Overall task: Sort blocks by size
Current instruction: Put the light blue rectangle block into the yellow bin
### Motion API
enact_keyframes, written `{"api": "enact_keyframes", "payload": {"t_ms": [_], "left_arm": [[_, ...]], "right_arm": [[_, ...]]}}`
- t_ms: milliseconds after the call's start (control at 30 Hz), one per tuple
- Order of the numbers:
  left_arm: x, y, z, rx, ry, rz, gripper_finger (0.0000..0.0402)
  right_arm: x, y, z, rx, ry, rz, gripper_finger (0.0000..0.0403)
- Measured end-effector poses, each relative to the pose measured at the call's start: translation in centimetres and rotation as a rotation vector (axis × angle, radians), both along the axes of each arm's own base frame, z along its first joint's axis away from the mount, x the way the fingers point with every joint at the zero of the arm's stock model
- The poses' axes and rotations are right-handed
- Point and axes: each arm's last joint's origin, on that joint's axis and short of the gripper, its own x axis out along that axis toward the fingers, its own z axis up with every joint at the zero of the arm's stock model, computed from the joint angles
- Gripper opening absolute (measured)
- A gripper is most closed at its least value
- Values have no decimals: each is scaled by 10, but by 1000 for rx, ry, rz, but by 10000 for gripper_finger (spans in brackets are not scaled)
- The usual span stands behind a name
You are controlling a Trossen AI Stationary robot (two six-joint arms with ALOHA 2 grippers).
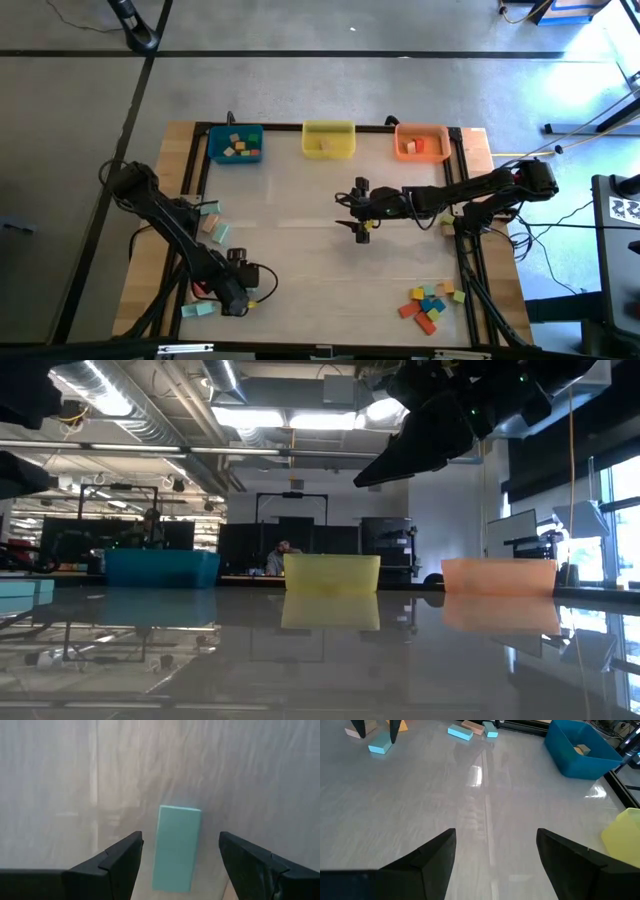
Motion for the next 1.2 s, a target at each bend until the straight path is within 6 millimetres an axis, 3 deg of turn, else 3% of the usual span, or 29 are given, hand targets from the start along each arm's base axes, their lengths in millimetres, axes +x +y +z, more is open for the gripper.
{"api": "enact_keyframes", "payload": {"t_ms": [567,1000,1200], "left_arm": [[9,5,-20,22,87,109,247],[28,28,-20,-45,141,260,119],[38,43,-16,-55,134,266,113]], "right_arm": [[0,0,-1,-1,8,0,276],[-1,0,-3,-3,30,0,276],[-3,0,0,-3,28,0,276]]}}
